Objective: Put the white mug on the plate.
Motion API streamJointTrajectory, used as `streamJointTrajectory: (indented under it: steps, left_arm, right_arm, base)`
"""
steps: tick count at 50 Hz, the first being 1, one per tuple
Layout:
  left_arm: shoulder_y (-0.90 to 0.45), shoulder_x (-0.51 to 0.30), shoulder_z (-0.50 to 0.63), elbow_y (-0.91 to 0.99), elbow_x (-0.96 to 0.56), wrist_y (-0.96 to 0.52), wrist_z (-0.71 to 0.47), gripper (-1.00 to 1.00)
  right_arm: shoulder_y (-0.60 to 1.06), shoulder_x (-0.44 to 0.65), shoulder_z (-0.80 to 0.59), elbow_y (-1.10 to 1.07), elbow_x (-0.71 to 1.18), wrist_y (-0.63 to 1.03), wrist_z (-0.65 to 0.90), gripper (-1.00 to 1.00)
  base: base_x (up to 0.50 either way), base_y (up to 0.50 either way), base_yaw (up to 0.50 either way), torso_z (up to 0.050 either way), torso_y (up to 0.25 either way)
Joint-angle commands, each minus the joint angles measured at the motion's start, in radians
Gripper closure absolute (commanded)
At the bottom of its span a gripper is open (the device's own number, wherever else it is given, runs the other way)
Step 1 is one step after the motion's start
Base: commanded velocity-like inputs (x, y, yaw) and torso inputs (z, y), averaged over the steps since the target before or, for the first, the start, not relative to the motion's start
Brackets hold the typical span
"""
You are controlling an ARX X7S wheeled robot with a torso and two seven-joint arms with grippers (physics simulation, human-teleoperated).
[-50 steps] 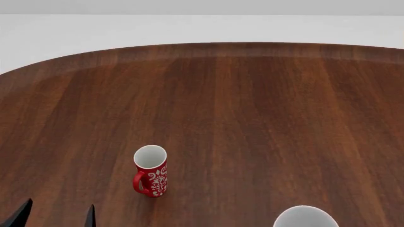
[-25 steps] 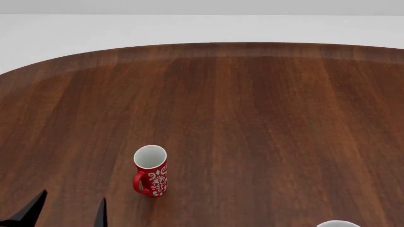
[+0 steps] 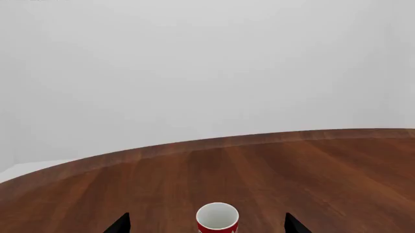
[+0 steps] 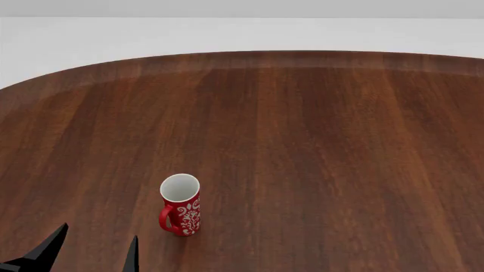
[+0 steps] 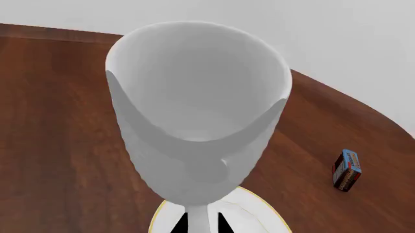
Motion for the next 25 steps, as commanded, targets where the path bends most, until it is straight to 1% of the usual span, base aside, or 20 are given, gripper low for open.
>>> streamJointTrajectory:
  steps: [1,5,16,25]
  left_arm:
    - [-0.001,-0.003,0.009,0.008,-0.001,-0.001,0.001,-1.0]
    - [0.001,-0.004,0.01,0.011,0.0,0.0,-0.001,-1.0]
    - [-0.008,-0.004,0.021,0.009,0.0,-0.003,0.003,-1.0]
    - [-0.007,-0.005,0.024,0.014,-0.002,-0.002,0.002,-1.0]
  right_arm:
    - [-0.033,-0.015,0.037,0.029,0.061,-0.058,0.0,1.0]
    - [-0.035,-0.01,0.038,0.025,0.054,-0.049,0.007,1.0]
    - [-0.059,-0.015,0.045,0.069,0.059,-0.108,0.017,1.0]
    - [-0.079,-0.016,0.05,0.057,0.059,-0.116,0.034,1.0]
  base:
    - [0.0,0.0,0.0,0.0,0.0]
    - [0.0,0.0,0.0,0.0,0.0]
    - [0.0,0.0,0.0,0.0,0.001]
    - [0.0,0.0,0.0,0.0,0.0]
